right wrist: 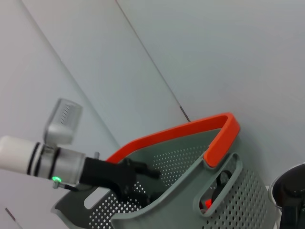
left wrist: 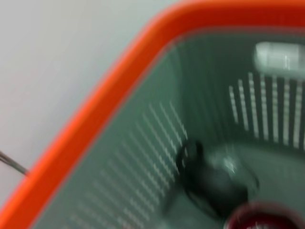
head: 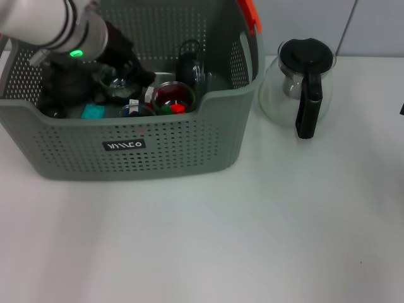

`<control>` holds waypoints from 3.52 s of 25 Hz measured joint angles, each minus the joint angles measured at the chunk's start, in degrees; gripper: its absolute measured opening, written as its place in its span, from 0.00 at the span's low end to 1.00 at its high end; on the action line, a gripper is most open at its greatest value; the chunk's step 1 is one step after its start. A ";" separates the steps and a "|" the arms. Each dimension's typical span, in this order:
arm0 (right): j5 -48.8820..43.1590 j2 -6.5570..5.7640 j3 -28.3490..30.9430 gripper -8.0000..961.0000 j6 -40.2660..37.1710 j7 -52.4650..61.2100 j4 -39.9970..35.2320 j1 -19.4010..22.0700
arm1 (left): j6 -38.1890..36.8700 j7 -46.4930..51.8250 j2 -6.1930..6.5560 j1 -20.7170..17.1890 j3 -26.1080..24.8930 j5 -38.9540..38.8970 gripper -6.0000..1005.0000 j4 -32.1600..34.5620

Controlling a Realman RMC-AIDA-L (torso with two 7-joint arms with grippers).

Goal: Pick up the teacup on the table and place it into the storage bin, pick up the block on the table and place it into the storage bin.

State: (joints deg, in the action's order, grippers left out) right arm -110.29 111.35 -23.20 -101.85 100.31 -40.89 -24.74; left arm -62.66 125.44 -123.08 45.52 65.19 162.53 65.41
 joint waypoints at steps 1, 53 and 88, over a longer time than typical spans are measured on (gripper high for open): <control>0.00 0.00 0.00 0.86 0.00 -0.02 0.00 0.04 | -0.65 -0.90 -0.33 -0.95 -2.32 -2.24 0.67 2.26; -3.58 8.32 -24.88 0.86 2.72 -15.95 -2.63 -5.49 | -42.85 -30.12 0.82 -13.06 -22.15 -28.90 0.84 -4.54; -3.96 8.46 -24.09 0.86 3.73 -34.39 2.74 -3.92 | -45.68 -28.56 1.69 -13.19 -25.56 -27.62 0.84 -4.08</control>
State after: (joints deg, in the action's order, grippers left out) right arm -114.25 119.81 -47.28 -98.12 65.92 -38.16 -28.65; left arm -108.33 96.88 -121.39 32.34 39.63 134.91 61.34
